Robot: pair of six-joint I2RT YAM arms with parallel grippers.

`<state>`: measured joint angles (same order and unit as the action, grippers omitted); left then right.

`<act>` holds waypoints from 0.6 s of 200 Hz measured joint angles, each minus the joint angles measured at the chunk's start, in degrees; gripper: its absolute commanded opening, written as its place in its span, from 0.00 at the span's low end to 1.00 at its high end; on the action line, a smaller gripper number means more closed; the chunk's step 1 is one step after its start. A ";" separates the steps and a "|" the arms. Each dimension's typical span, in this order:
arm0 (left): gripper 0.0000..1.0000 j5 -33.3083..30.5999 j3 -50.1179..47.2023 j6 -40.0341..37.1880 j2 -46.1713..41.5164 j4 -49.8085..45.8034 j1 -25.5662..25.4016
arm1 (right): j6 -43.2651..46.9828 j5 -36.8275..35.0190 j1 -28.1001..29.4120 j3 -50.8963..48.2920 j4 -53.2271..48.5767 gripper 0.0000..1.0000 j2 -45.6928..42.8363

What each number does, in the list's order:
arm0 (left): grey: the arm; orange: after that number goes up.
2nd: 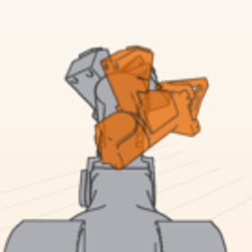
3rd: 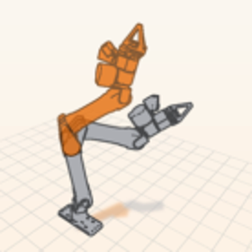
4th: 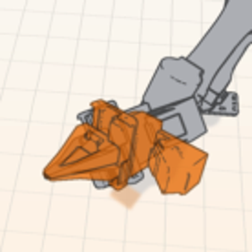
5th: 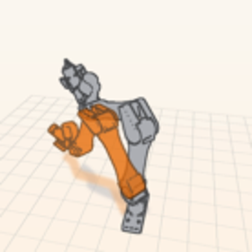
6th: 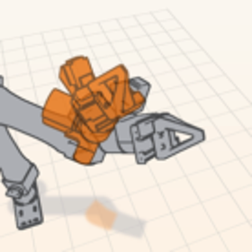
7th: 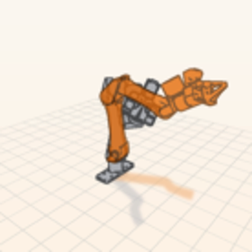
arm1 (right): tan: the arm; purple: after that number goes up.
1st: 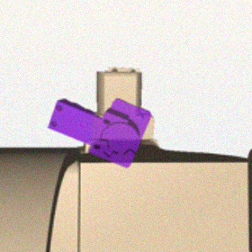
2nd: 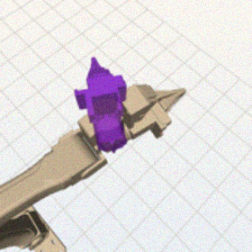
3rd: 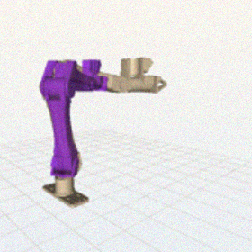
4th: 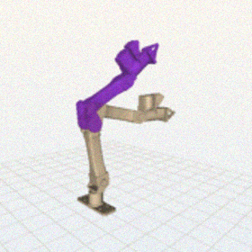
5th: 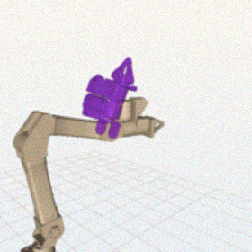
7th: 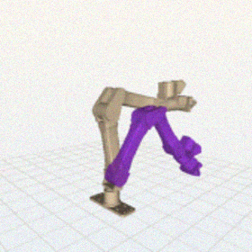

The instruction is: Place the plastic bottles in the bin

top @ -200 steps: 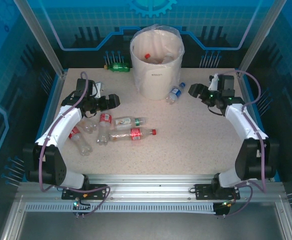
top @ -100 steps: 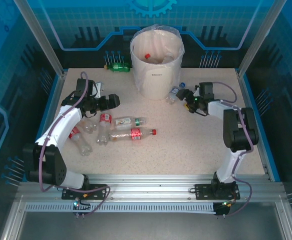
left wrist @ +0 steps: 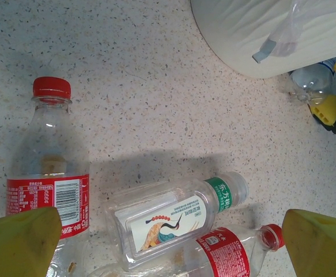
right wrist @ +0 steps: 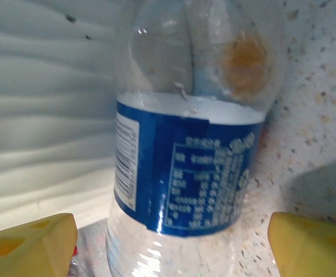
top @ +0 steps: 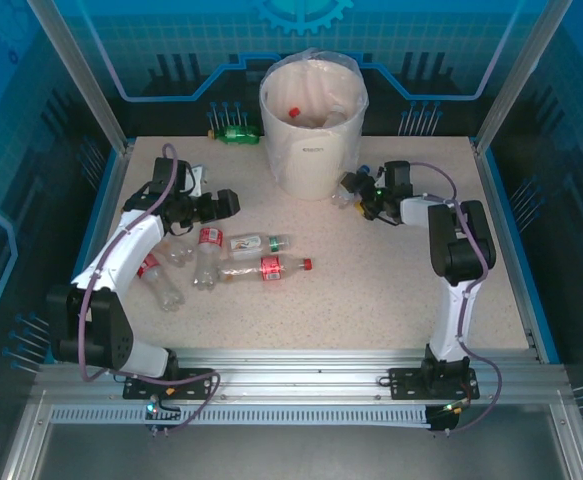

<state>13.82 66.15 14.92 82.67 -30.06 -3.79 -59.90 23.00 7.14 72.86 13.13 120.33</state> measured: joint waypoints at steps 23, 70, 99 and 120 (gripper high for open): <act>0.99 -0.04 0.00 -0.07 0.00 -0.11 0.00 | -0.59 0.00 0.28 1.07 0.66 0.85 1.09; 0.99 -0.07 0.00 -0.09 0.00 -0.15 0.00 | -1.25 -0.17 0.42 1.42 1.05 0.71 1.95; 0.99 -0.07 0.00 -0.11 0.00 -0.17 0.00 | -1.60 -0.22 0.42 1.42 1.16 0.65 2.38; 0.99 -0.07 0.00 -0.26 0.00 -0.24 0.00 | -1.62 -0.17 0.42 1.38 1.49 0.62 2.47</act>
<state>13.76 66.15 14.66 82.67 -30.30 -3.79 -61.52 22.83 7.55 74.24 14.61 122.80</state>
